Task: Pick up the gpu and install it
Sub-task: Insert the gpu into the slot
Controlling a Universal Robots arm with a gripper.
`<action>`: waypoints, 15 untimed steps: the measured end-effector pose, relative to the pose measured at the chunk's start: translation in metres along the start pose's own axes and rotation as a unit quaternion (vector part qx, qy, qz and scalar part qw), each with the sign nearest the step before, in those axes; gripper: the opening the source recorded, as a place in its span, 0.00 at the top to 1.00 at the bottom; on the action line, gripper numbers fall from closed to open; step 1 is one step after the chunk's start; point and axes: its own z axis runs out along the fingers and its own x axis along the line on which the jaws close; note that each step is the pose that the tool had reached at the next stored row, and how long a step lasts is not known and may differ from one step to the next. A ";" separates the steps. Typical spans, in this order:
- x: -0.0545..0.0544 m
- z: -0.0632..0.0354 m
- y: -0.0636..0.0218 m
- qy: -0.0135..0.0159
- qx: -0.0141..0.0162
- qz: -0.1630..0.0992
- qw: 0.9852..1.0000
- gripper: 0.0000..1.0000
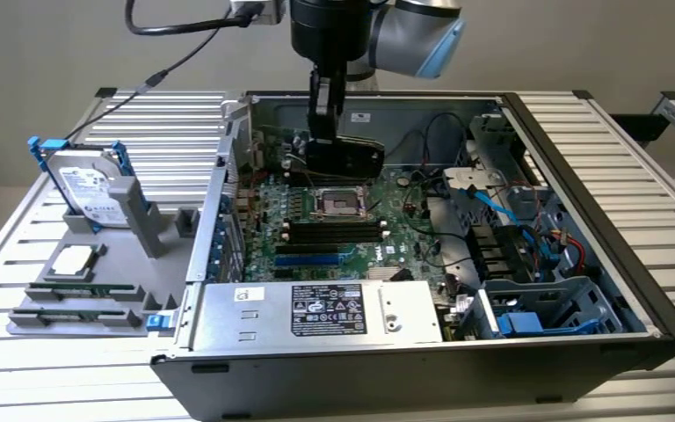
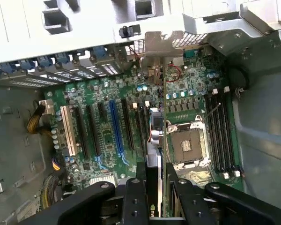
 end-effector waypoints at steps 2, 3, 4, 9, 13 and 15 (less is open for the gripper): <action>0.000 0.0000 -0.0001 0.000 0.000 -0.017 1.000 0.73; 0.000 0.0000 0.0000 0.000 0.000 -0.026 1.000 0.73; 0.000 -0.0001 0.0000 0.000 0.000 -0.036 0.999 0.73; 0.000 0.0001 -0.0001 0.001 -0.001 -0.079 0.997 0.73; 0.001 0.0003 -0.0003 0.001 -0.001 -0.103 0.995 0.73; 0.004 0.0006 -0.0007 0.001 -0.001 -0.107 0.994 0.73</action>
